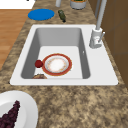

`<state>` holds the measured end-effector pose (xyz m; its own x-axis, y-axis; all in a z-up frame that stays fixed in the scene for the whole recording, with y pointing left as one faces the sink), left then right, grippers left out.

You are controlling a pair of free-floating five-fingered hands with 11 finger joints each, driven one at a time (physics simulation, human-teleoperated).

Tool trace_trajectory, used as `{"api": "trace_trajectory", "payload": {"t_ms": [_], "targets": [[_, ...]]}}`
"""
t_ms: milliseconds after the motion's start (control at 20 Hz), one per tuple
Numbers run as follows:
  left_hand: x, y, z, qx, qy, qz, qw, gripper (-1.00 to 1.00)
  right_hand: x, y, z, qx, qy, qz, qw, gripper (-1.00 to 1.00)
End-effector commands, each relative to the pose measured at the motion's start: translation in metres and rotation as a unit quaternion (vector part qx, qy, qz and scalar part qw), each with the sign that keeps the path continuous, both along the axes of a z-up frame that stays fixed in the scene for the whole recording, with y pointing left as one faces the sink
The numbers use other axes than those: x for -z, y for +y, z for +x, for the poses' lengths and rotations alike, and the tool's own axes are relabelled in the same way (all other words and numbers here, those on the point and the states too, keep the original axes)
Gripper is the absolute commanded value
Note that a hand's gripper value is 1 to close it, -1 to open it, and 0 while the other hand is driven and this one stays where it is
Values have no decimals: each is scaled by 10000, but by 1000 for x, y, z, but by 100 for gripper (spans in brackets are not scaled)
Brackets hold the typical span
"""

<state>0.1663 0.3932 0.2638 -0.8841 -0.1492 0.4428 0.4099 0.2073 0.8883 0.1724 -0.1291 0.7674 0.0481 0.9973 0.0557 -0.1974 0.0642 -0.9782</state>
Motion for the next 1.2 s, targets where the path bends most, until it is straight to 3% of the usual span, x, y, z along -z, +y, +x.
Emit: {"api": "trace_trajectory", "payload": {"t_ms": [0,1150], "targets": [[0,0,0,0,0,0,10000,0,14,1,31,-256,48,0,9997,-100],[0,0,0,0,0,0,10000,0,109,-5,221,-234,-21,44,9997,-100]]}}
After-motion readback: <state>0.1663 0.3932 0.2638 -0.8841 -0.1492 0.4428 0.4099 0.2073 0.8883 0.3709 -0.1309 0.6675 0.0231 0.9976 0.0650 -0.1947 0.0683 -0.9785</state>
